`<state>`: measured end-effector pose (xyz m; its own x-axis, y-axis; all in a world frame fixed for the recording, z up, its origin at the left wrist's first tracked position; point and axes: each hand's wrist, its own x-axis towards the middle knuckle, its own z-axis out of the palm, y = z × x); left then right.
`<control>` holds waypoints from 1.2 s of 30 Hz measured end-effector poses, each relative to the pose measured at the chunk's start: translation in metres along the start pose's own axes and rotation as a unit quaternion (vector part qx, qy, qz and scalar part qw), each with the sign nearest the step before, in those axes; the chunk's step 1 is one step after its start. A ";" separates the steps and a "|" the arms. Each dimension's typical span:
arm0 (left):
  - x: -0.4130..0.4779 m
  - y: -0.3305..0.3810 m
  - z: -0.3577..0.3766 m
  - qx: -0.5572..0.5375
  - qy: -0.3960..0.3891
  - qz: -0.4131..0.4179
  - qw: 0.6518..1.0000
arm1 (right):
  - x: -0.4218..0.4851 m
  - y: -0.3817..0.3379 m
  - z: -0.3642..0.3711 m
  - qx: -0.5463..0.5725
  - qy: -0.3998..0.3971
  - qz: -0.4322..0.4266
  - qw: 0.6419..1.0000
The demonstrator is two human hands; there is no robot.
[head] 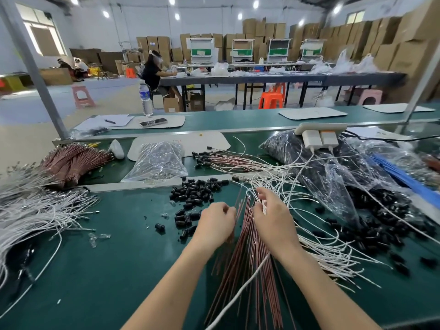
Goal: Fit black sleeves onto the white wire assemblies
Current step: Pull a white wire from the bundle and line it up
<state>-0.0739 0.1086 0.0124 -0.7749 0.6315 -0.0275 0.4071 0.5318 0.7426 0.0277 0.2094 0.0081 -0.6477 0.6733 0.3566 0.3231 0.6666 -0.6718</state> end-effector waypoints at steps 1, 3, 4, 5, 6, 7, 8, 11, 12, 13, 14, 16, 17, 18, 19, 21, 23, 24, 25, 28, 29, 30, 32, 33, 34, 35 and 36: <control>0.000 -0.001 -0.002 -0.010 0.017 0.009 1.000 | 0.000 -0.003 0.001 0.013 0.011 0.000 1.000; -0.001 -0.001 -0.008 -0.046 0.042 0.026 0.998 | -0.001 -0.009 0.004 0.029 0.023 -0.003 0.999; -0.001 -0.002 -0.014 -0.071 0.061 0.035 0.995 | -0.001 -0.013 0.006 0.035 0.025 -0.007 0.999; -0.001 -0.005 -0.020 -0.104 0.091 0.042 0.989 | 0.000 -0.017 0.008 0.041 0.022 -0.011 0.999; 0.000 -0.010 -0.027 -0.150 0.133 0.042 0.979 | 0.001 -0.021 0.011 0.046 0.016 -0.019 0.999; 0.001 -0.015 -0.036 -0.207 0.178 0.035 0.961 | 0.003 -0.025 0.014 0.047 0.006 -0.032 0.998; 0.002 -0.022 -0.045 -0.272 0.222 0.025 0.936 | 0.005 -0.028 0.017 0.041 -0.012 -0.051 0.998; 0.001 -0.047 -0.067 -0.439 0.353 -0.021 0.826 | 0.009 -0.040 0.032 -0.026 -0.124 -0.112 0.986; 0.000 -0.057 -0.071 -0.471 0.394 -0.034 0.789 | 0.010 -0.043 0.039 -0.060 -0.170 -0.126 0.976; -0.002 -0.067 -0.071 -0.488 0.425 -0.044 0.761 | 0.011 -0.045 0.047 -0.097 -0.215 -0.133 0.963; -0.003 -0.077 -0.069 -0.492 0.447 -0.051 0.745 | 0.011 -0.046 0.055 -0.131 -0.258 -0.137 0.948; -0.006 -0.094 -0.061 -0.473 0.466 -0.056 0.746 | 0.010 -0.046 0.071 -0.178 -0.321 -0.145 0.919; -0.006 -0.099 -0.056 -0.460 0.467 -0.053 0.753 | 0.010 -0.047 0.079 -0.193 -0.336 -0.155 0.909; -0.006 -0.103 -0.053 -0.448 0.467 -0.046 0.761 | 0.010 -0.047 0.085 -0.204 -0.340 -0.169 0.902; -0.004 -0.104 -0.052 -0.436 0.466 -0.037 0.769 | 0.011 -0.047 0.091 -0.211 -0.336 -0.182 0.900; 0.000 -0.104 -0.051 -0.411 0.464 -0.028 0.784 | 0.011 -0.047 0.099 -0.207 -0.315 -0.198 0.905; 0.001 -0.104 -0.051 -0.403 0.463 -0.031 0.789 | 0.012 -0.044 0.102 -0.194 -0.287 -0.204 0.916; 0.001 -0.105 -0.051 -0.407 0.465 -0.034 0.786 | 0.012 -0.041 0.102 -0.190 -0.275 -0.207 0.920; 0.001 -0.106 -0.052 -0.414 0.467 -0.037 0.781 | 0.012 -0.037 0.101 -0.186 -0.265 -0.210 0.923; 0.001 -0.105 -0.055 -0.455 0.464 -0.046 0.759 | 0.012 -0.027 0.097 -0.164 -0.241 -0.228 0.929; 0.001 -0.105 -0.056 -0.478 0.454 -0.049 0.750 | 0.011 -0.024 0.097 -0.157 -0.231 -0.239 0.930; 0.002 -0.104 -0.057 -0.507 0.438 -0.051 0.741 | 0.011 -0.022 0.096 -0.149 -0.224 -0.250 0.930; 0.003 -0.102 -0.058 -0.560 0.393 -0.050 0.728 | 0.010 -0.021 0.095 -0.131 -0.220 -0.274 0.927; 0.004 -0.101 -0.059 -0.578 0.372 -0.050 0.725 | 0.010 -0.021 0.095 -0.123 -0.220 -0.287 0.924; 0.004 -0.102 -0.059 -0.592 0.355 -0.052 0.722 | 0.011 -0.020 0.095 -0.114 -0.218 -0.300 0.921; 0.005 -0.102 -0.059 -0.602 0.343 -0.055 0.719 | 0.011 -0.020 0.095 -0.105 -0.214 -0.312 0.920; 0.005 -0.103 -0.060 -0.609 0.335 -0.056 0.717 | 0.011 -0.019 0.096 -0.096 -0.209 -0.319 0.919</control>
<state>-0.1484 0.0237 -0.0241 -0.9941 -0.0068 -0.1081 -0.0837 -0.5863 0.8058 -0.0513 0.1733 -0.0375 -0.9431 -0.0295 0.3313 -0.1250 0.9545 -0.2707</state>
